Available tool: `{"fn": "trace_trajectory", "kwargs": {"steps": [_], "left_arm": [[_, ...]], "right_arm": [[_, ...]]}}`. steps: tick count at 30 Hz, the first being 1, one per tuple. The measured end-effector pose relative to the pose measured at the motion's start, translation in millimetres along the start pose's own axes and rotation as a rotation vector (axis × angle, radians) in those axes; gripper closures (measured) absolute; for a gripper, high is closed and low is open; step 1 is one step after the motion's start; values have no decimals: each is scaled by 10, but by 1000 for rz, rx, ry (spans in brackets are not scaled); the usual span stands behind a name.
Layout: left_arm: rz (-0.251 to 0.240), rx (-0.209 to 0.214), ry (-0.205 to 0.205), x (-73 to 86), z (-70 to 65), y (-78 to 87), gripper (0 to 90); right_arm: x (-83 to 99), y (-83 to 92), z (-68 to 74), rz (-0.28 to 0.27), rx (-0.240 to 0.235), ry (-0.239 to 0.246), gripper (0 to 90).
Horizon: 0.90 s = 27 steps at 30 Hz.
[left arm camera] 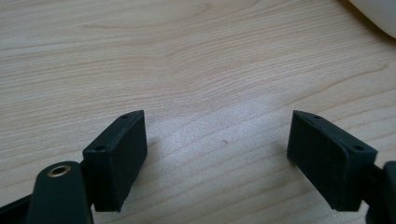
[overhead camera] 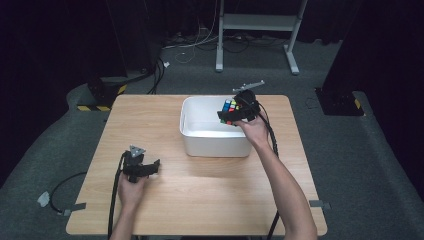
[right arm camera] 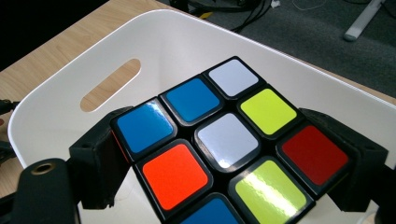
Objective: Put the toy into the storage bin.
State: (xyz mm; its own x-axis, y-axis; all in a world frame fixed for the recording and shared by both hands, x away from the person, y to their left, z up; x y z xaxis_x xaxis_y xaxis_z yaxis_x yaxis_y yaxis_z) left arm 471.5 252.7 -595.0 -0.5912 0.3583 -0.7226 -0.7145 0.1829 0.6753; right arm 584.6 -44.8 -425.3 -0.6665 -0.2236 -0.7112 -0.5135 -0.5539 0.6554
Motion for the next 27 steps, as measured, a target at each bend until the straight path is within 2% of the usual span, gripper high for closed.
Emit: {"fn": "trace_trajectory", "kwargs": {"steps": [12,27], "left_arm": [[1,0,-1,1,0,0,200],[1,0,-1,1,0,0,201]], "right_arm": [[38,71,-42,-16,15,6,148],[105,184,-119,-29,12,-7,149]]}}
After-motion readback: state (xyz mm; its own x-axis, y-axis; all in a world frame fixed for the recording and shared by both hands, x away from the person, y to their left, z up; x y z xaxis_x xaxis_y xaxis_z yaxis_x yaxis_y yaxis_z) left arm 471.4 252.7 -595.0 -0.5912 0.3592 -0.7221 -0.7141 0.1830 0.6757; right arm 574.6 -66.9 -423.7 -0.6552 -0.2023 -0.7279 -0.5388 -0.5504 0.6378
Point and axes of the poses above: each handheld gripper's, and its own axes: y roughly backward along the jaws, x roughly out of its underside, z roughly to its left, the point moved 10 cm from there along -y, roughly forward along the jaws, and after that the axes turned 12 degrees about -y, right-handed, at the moved point
